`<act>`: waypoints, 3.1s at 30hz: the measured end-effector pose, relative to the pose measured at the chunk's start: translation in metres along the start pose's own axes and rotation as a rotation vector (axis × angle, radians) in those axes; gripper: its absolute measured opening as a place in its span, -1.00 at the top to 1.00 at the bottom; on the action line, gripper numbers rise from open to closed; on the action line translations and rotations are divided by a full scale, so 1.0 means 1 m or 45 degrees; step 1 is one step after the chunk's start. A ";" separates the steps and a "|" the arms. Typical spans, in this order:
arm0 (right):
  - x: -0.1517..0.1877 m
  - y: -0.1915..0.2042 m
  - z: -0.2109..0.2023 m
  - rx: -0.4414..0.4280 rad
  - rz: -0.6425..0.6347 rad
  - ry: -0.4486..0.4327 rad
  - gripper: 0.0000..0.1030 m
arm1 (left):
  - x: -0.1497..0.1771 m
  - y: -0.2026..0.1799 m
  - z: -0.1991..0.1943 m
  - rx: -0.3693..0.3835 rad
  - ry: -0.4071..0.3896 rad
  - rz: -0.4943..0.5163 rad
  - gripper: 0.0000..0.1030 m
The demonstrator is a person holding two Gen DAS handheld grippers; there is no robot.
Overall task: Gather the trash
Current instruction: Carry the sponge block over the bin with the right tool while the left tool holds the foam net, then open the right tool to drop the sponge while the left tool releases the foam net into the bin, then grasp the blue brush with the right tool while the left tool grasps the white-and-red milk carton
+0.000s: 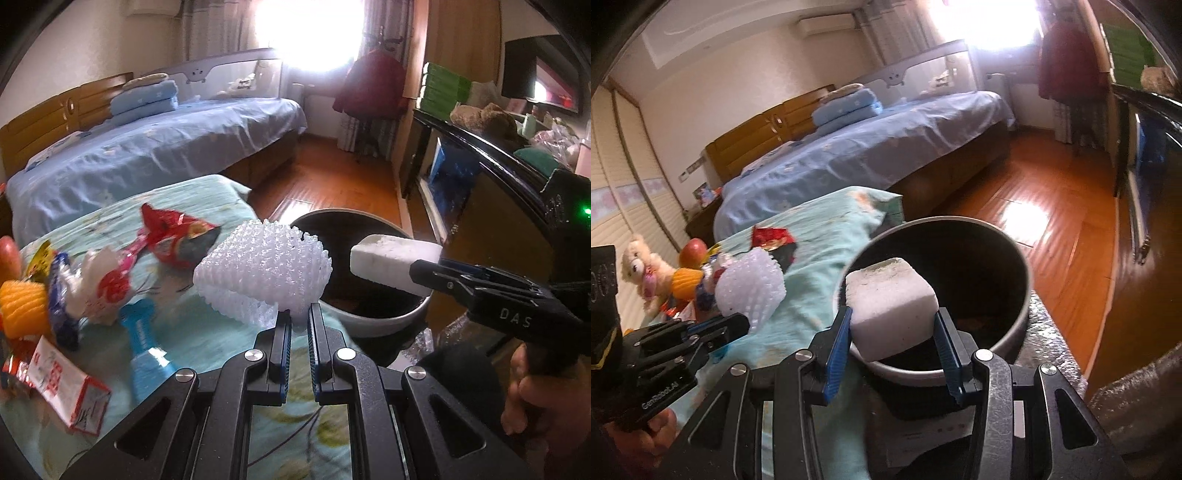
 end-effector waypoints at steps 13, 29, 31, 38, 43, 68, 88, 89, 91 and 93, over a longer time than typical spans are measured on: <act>-0.011 -0.028 0.017 0.090 0.016 0.028 0.12 | -0.020 -0.012 0.038 0.047 0.037 0.029 0.85; -0.020 -0.049 0.035 0.098 0.061 0.077 0.06 | -0.032 -0.025 0.073 0.077 0.083 0.033 0.80; -0.021 -0.049 0.037 0.099 0.064 0.081 0.03 | -0.033 -0.026 0.075 0.077 0.088 0.030 0.66; -0.023 -0.051 0.036 0.092 0.091 0.076 -0.37 | -0.024 -0.016 0.059 0.008 0.050 -0.015 -0.24; -0.021 -0.042 0.029 0.071 0.091 0.061 -0.59 | -0.009 0.000 0.036 -0.035 0.034 -0.107 -0.32; 0.013 0.091 0.019 -0.185 -0.073 0.108 -0.71 | 0.099 0.053 -0.105 -0.334 -0.043 -0.406 -0.34; 0.039 0.188 0.027 -0.253 -0.296 0.173 -0.68 | 0.130 0.045 -0.180 -0.448 -0.091 -0.529 -0.50; 0.039 0.191 0.028 -0.251 -0.312 0.176 -0.64 | 0.130 0.048 -0.180 -0.441 -0.089 -0.528 -0.50; 0.041 0.198 0.032 -0.244 -0.351 0.195 -0.56 | 0.125 0.052 -0.176 -0.432 -0.080 -0.527 -0.50; 0.043 0.203 0.037 -0.237 -0.385 0.214 -0.44 | 0.117 0.058 -0.169 -0.422 -0.071 -0.531 -0.50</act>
Point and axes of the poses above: each gripper's, at about its wrist camera, not at the fingertips, and z roughly the way its jaws point, y to its left, x to its underside, the point moved 5 cm from there along z, roughly the way its jaws point, and after that the axes turned 7 degrees about x, right-handed, at the moved point
